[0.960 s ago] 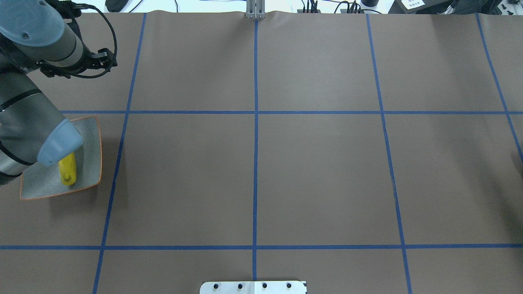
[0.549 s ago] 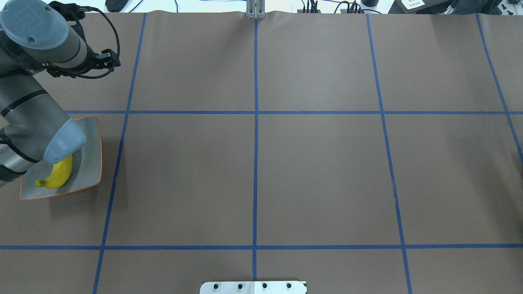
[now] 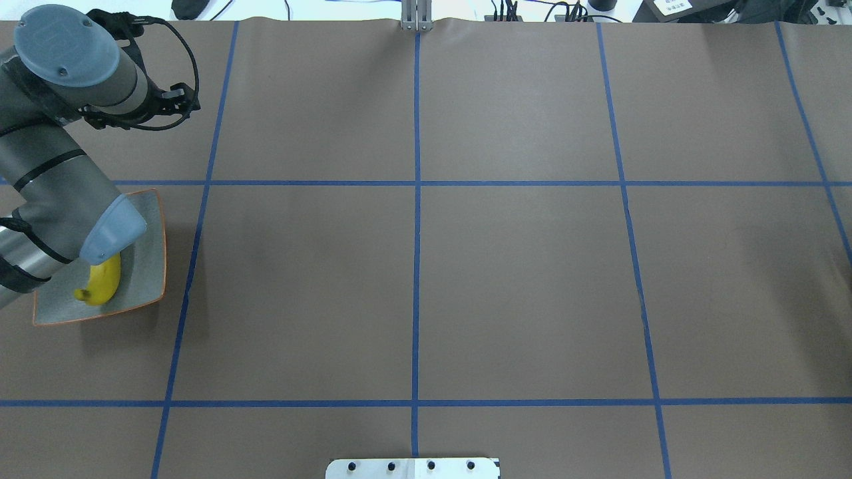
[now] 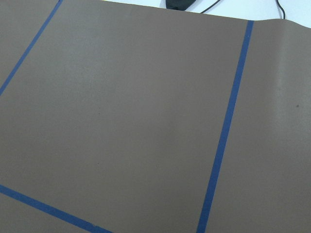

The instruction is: Transfer all bananas from basket to plate

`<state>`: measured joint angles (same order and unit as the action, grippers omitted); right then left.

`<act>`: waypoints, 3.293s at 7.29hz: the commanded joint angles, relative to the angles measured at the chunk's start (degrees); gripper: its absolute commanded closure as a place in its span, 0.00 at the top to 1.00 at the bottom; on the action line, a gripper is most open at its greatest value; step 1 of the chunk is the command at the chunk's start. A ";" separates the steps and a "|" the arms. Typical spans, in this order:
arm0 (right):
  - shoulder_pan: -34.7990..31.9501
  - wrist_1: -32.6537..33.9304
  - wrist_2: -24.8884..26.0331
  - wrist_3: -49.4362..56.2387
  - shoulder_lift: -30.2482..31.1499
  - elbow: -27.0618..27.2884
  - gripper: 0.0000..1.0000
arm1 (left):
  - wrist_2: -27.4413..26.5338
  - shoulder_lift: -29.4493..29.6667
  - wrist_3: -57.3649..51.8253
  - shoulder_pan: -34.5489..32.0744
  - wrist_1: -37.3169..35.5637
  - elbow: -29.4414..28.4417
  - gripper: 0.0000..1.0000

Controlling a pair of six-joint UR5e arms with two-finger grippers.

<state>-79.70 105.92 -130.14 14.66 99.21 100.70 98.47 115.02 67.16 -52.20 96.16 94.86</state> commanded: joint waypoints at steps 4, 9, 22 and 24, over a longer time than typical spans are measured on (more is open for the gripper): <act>0.07 0.07 -2.04 3.36 2.21 -2.09 0.99 | -0.03 0.47 0.43 0.16 3.77 -2.57 1.00; 0.15 -0.28 -1.70 3.80 2.92 -6.03 0.99 | -0.03 1.26 0.43 0.16 3.86 -2.40 1.00; 0.77 -6.52 -5.04 3.18 2.92 -10.00 0.99 | -0.03 1.17 0.34 0.16 3.86 -2.75 1.00; 0.77 -5.91 -5.04 3.19 3.09 -7.99 0.99 | -0.03 1.09 0.34 0.16 3.86 -2.84 1.00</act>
<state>-78.94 99.61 -135.17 17.88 102.16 91.42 98.45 116.16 67.50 -52.03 100.02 92.09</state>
